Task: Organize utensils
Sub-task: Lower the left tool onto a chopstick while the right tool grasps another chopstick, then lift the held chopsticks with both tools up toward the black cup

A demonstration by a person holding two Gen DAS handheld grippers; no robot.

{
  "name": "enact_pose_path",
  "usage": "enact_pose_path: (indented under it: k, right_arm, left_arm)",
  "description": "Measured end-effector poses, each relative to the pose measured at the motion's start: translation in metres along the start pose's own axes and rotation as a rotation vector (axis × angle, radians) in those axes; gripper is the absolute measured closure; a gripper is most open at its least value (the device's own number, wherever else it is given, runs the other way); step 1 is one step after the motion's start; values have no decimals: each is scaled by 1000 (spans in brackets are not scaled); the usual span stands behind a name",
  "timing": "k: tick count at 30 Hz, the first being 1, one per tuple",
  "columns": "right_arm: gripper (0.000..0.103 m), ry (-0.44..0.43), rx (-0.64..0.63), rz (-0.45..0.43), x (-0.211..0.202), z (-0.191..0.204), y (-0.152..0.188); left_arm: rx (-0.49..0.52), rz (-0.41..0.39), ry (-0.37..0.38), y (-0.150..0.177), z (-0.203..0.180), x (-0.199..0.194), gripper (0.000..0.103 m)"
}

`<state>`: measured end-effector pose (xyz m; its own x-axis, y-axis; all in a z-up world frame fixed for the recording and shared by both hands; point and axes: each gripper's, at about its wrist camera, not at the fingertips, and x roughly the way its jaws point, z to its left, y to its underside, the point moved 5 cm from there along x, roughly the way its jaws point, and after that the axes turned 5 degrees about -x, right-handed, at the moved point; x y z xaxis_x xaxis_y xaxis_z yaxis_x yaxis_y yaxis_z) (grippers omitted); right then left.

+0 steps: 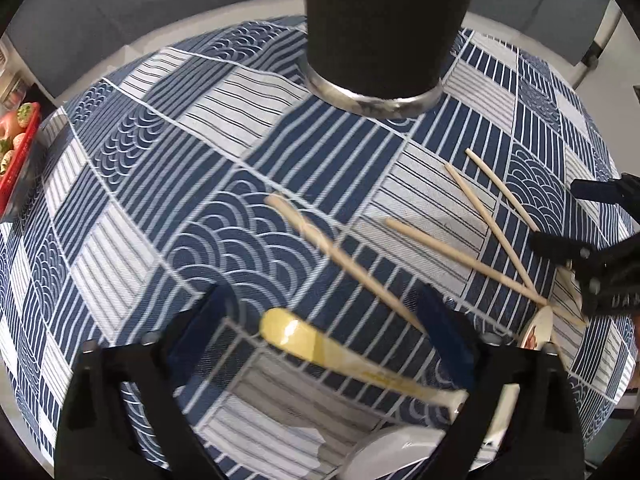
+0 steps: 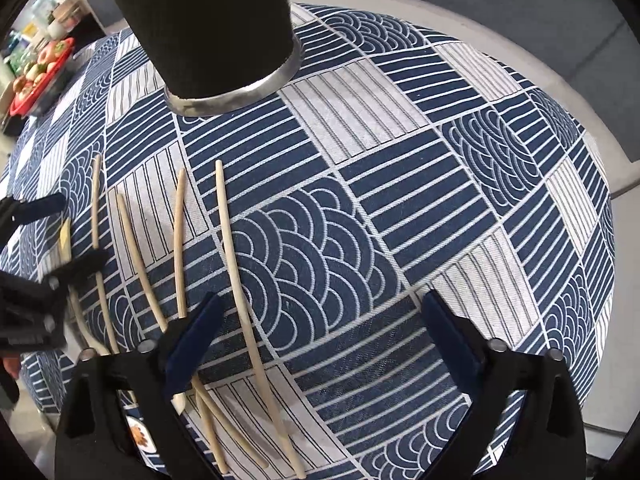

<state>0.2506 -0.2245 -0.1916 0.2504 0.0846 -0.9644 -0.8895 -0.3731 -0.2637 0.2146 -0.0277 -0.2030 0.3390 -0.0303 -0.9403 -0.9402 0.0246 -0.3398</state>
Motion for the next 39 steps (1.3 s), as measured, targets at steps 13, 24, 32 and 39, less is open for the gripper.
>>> enact_pose_path:
  k: [13, 24, 32, 39]
  right_arm:
    - [99, -30, 66, -7, -16, -47, 22]
    - [99, -59, 146, -85, -58, -101, 35]
    - [99, -20, 150, -172, -78, -81, 9]
    - [99, 24, 137, -314, -117, -78, -7]
  left_arm:
    - [-111, -8, 60, -6, 68, -14, 98]
    - [-187, -45, 71, -18, 99, -31, 98]
    - [-212, -131, 22, -42, 125, -55, 99]
    - [-231, -226, 15, -64, 139, -92, 99]
